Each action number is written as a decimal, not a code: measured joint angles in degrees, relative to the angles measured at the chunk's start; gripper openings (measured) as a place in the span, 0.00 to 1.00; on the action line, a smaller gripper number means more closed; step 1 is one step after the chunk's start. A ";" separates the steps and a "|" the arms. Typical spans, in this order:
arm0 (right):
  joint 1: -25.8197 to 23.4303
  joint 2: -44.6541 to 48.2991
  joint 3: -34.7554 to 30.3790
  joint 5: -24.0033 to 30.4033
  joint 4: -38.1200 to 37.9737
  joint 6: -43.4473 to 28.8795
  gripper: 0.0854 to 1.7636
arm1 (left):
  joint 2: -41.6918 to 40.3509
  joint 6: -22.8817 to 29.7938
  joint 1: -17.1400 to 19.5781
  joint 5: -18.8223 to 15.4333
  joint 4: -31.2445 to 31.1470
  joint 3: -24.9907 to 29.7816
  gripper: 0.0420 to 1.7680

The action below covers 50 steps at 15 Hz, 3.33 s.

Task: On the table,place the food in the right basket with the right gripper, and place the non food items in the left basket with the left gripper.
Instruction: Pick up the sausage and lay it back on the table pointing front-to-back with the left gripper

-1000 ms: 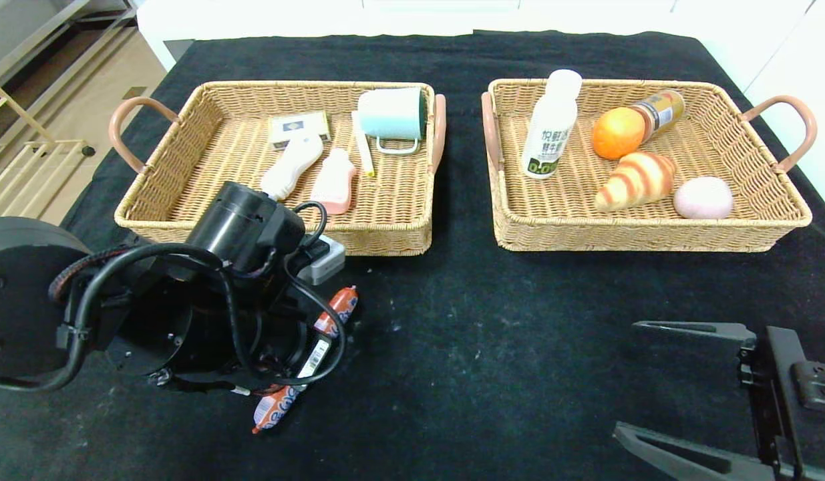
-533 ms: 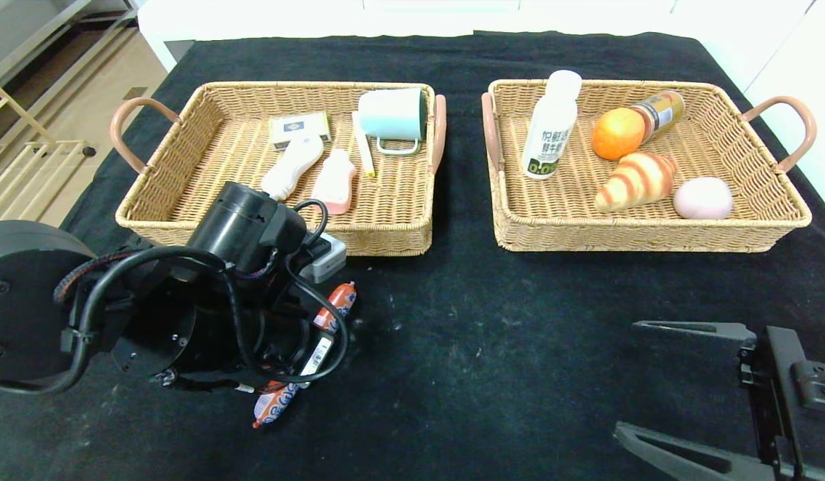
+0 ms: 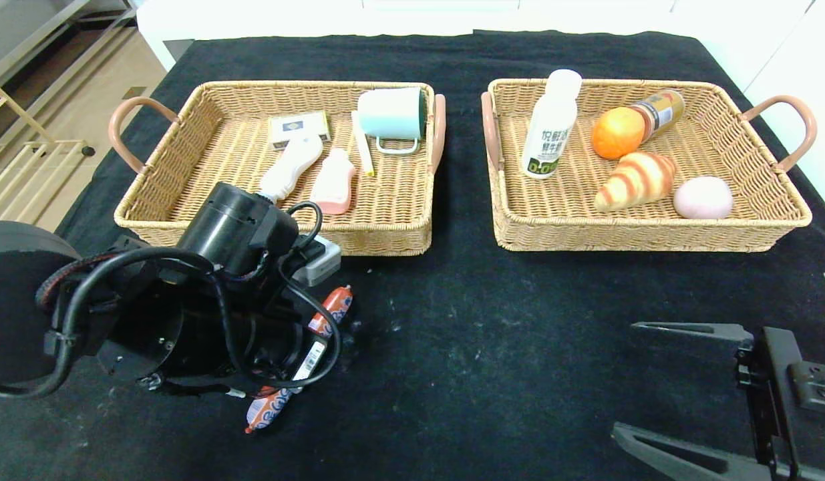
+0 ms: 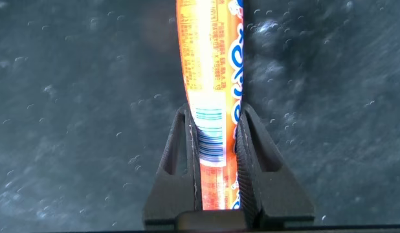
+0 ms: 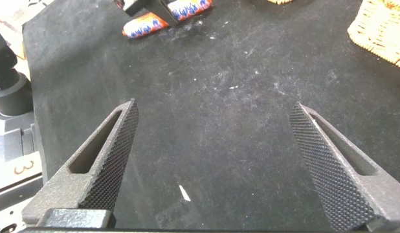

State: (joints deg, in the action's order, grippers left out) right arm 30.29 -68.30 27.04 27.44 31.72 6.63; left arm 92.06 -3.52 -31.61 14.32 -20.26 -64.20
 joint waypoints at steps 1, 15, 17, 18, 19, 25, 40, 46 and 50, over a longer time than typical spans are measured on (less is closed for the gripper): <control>0.00 -0.09 -0.02 0.00 0.00 -0.02 0.97 | -0.78 0.00 0.00 0.00 -0.02 -0.13 0.21; -1.83 -0.07 1.62 -0.10 0.17 -0.30 0.97 | -1.93 18.48 -5.88 -17.10 18.36 -0.83 0.21; -3.01 0.20 2.10 -0.11 0.22 -0.24 0.97 | 0.71 21.13 -7.85 -17.10 20.02 -2.83 0.21; -3.73 0.22 2.36 -0.11 0.24 -0.18 0.97 | 2.06 21.76 -8.98 -16.85 20.24 -4.11 0.21; -4.08 0.22 2.56 -0.11 0.24 -0.18 0.97 | 3.39 22.78 -10.29 -16.43 20.29 -5.34 0.21; -6.07 0.59 3.17 -0.11 0.22 0.00 0.97 | 10.36 25.19 -14.88 -15.20 20.33 -11.43 0.21; -5.77 -0.79 2.76 -0.10 0.15 0.09 0.97 | 21.11 30.34 -17.58 -10.78 19.32 -19.81 0.21; -5.60 -1.35 2.69 -0.10 0.17 0.11 0.97 | 21.77 30.20 -17.62 -10.36 19.27 -20.09 0.21; -5.46 -1.60 2.58 -0.11 0.11 0.09 0.97 | 21.77 30.15 -17.62 -9.59 19.22 -20.18 0.30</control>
State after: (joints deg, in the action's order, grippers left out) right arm 24.83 -69.90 29.62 27.33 31.83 6.72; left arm 113.84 26.62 -49.23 4.73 -1.04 -84.37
